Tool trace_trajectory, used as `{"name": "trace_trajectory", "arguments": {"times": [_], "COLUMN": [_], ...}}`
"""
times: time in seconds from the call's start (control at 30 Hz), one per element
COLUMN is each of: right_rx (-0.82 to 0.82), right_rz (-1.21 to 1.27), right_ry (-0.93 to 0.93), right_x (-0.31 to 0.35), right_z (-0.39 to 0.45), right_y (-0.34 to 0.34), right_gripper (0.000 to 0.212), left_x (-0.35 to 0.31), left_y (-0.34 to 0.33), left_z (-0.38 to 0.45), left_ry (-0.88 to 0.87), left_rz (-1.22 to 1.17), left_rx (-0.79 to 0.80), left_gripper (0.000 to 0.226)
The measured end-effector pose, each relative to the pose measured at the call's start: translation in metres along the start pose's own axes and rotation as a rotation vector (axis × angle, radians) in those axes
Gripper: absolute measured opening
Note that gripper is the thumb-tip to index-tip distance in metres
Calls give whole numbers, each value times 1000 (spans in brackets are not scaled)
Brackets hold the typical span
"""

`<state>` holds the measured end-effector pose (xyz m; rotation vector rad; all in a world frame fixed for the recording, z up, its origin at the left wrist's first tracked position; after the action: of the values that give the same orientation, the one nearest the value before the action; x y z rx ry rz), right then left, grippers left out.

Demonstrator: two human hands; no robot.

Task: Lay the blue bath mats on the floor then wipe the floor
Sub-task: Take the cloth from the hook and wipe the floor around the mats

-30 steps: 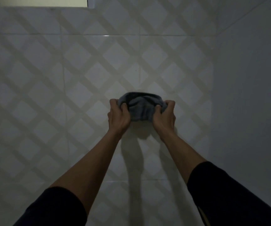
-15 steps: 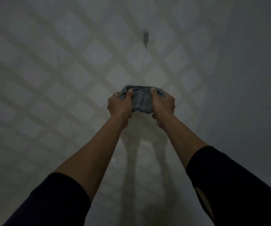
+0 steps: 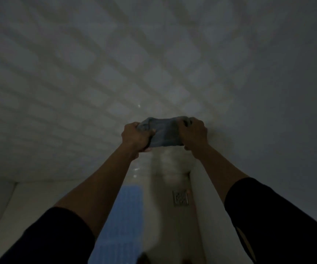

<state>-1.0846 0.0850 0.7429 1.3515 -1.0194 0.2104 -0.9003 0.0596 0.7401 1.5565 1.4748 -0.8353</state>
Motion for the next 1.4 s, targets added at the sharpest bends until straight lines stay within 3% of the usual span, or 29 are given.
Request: {"name": "trace_trajectory", "arguments": {"times": [0.17, 0.33, 0.43, 0.53, 0.6, 0.77, 0.87, 0.93, 1.13, 1.3, 1.4], "right_rx": [222, 403, 440, 480, 516, 510, 482, 506, 311, 221, 228], "right_rz": [-92, -209, -195, -48, 31, -25, -67, -113, -124, -232, -280], "right_ry": [-82, -212, -223, -232, -172, 73, 136, 98, 133, 204, 257], "right_x": [-139, -275, -337, -382, -407, -466, -496, -515, -575, -601, -602], "right_z": [-9, -28, -34, -34, -32, -24, -15, -6, 37, 80, 100], "right_y": [-90, -171, -215, -254, -285, -385, -439, -468, -544, -599, -620], "right_gripper": [44, 46, 44, 60, 69, 52, 56, 37, 24, 43, 57], "left_x": [148, 298, 374, 433, 470, 558, 608, 638, 715, 744, 754], "left_y": [-29, -56, -69, -76, -78, -72, -66, -64, -75, -85, -90], "left_z": [24, 39, 58, 82, 102, 161, 200, 225, 303, 364, 395], "left_ry": [210, 302, 384, 427, 390, 164, -55, -157, -114, -299, -407], "left_rz": [171, 309, 225, 207, 258, 308, 458, 570, 543, 635, 860], "left_rx": [-28, -17, -16, -2, 27, 47, -26, -64, -3, 5, 25], "left_gripper": [28, 38, 31, 22, 24, 51, 41, 30, 23, 42, 55]}}
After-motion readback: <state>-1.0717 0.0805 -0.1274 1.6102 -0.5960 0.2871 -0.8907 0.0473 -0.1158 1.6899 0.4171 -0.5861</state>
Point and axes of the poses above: each hand's wrist, its own z-axis towards the middle knuckle, its own y-axis out of the back of the hand, x = y × z, the point moved 3 cm from there along z, towards the middle knuckle, and after that the axes turned 10 degrees about -z, right-handed, at the moved point
